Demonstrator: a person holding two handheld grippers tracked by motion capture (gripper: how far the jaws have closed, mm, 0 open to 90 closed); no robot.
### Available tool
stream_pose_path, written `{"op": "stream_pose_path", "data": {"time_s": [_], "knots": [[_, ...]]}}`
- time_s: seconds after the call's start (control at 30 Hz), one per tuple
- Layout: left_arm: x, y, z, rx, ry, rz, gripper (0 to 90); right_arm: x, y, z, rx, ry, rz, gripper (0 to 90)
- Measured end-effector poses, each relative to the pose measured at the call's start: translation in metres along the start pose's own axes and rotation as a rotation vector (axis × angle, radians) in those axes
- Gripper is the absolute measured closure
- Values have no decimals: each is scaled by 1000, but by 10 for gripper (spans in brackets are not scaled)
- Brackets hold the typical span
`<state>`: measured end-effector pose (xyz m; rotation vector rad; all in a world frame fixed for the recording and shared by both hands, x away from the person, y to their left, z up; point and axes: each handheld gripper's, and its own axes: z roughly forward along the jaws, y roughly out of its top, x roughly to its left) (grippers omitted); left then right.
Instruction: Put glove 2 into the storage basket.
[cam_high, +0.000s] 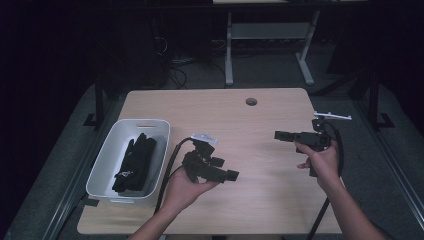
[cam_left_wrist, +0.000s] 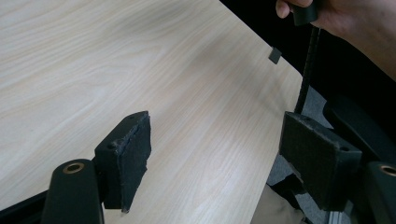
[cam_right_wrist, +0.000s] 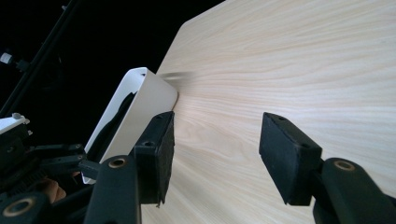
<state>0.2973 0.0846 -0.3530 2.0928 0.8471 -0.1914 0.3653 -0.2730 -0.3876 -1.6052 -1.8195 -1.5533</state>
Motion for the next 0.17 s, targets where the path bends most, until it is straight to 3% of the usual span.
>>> {"op": "stream_pose_path", "data": {"time_s": [0.17], "knots": [[-3,1,7,10,-8,7,250,-8,-4,-7,-8,-11,7,440]]}}
